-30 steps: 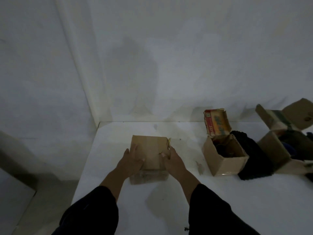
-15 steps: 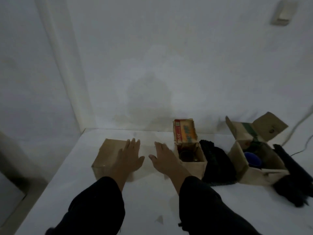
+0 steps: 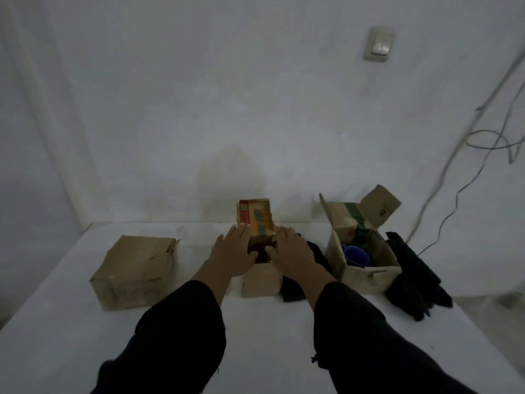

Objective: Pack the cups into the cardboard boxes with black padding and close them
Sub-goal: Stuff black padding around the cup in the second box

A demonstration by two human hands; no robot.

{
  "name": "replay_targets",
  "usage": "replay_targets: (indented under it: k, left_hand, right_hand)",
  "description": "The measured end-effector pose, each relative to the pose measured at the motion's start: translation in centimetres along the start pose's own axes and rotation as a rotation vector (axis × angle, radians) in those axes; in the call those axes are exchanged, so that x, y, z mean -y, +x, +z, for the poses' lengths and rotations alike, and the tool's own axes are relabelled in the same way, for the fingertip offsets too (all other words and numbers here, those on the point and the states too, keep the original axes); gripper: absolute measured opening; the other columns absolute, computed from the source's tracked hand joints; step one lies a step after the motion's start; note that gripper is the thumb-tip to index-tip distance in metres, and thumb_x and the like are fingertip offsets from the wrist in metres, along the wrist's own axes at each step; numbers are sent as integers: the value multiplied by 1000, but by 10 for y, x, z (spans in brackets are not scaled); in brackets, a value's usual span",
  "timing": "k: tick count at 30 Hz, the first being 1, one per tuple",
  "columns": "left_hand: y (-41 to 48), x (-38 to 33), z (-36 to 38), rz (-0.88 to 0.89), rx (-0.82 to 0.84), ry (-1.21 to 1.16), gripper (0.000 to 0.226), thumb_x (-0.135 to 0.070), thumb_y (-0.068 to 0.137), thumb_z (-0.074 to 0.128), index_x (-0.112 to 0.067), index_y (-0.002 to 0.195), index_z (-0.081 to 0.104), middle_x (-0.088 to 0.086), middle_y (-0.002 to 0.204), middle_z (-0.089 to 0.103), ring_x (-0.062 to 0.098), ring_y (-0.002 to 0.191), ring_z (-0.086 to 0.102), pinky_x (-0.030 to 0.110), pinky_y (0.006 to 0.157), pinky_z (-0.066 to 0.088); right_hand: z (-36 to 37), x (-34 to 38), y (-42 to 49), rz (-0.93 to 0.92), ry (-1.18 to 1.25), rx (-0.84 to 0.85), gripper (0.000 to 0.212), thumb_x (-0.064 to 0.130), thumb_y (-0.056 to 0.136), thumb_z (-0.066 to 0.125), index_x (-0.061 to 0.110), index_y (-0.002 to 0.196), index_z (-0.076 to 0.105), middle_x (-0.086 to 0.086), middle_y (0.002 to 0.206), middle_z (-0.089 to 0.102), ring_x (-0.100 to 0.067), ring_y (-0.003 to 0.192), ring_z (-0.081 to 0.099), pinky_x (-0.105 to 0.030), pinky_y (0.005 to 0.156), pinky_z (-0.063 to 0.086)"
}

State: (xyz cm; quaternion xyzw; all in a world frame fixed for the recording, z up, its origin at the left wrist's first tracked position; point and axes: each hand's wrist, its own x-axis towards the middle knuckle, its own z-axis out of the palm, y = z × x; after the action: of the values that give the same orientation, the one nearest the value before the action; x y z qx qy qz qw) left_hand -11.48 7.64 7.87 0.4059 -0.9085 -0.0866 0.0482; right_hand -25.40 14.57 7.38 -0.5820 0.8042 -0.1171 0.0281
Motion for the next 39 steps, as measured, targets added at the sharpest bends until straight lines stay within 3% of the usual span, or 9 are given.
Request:
replay_targets:
  k: [8, 15, 20, 24, 34, 39]
  left_hand:
    - [33, -33, 16, 106, 20, -53, 70, -40, 96, 42, -10, 150, 9, 6, 158, 12, 25, 147, 9, 44, 117, 18]
    - [62, -44, 43, 157, 59, -142, 65, -35, 94, 47, -9, 147, 21, 7, 154, 23, 24, 144, 17, 42, 116, 23]
    - [78, -60, 62, 167, 151, -98, 72, -38, 96, 42, -9, 151, 5, 6, 159, 9, 22, 147, 4, 43, 119, 15]
    - [89, -80, 73, 176, 185, -76, 71, -37, 97, 40, -8, 151, 3, 9, 159, 7, 25, 147, 3, 38, 120, 12]
    - [111, -116, 104, -40, 300, -81, 66, -25, 99, 34, -6, 150, -3, 19, 158, 1, 33, 147, 0, 41, 120, 9]
    - [118, -138, 117, -169, 291, 31, 69, -24, 98, 34, -5, 150, -7, 28, 155, -6, 39, 145, -2, 43, 119, 1]
  right_hand:
    - [-8, -52, 5, 65, -52, 70, 62, 42, 99, 36, 12, 150, 16, -7, 158, 17, -26, 147, 11, -45, 118, 16]
    - [4, -90, 20, 98, -30, 100, 61, 42, 99, 37, 11, 149, 19, -9, 156, 22, -28, 146, 14, -45, 118, 19]
    - [26, -108, 23, 119, 15, 133, 61, 41, 97, 42, 10, 147, 24, -9, 153, 28, -26, 144, 21, -39, 118, 21]
    - [42, -129, 28, 99, 42, 164, 62, 41, 98, 41, 9, 148, 24, -9, 155, 27, -25, 145, 19, -40, 118, 20]
    - [72, -170, 49, 36, 173, 302, 59, 40, 100, 37, 9, 148, 24, -11, 156, 24, -28, 147, 13, -42, 118, 20]
    - [87, -181, 59, 50, 230, 416, 57, 41, 99, 34, 9, 146, 28, -12, 151, 31, -30, 141, 27, -46, 112, 30]
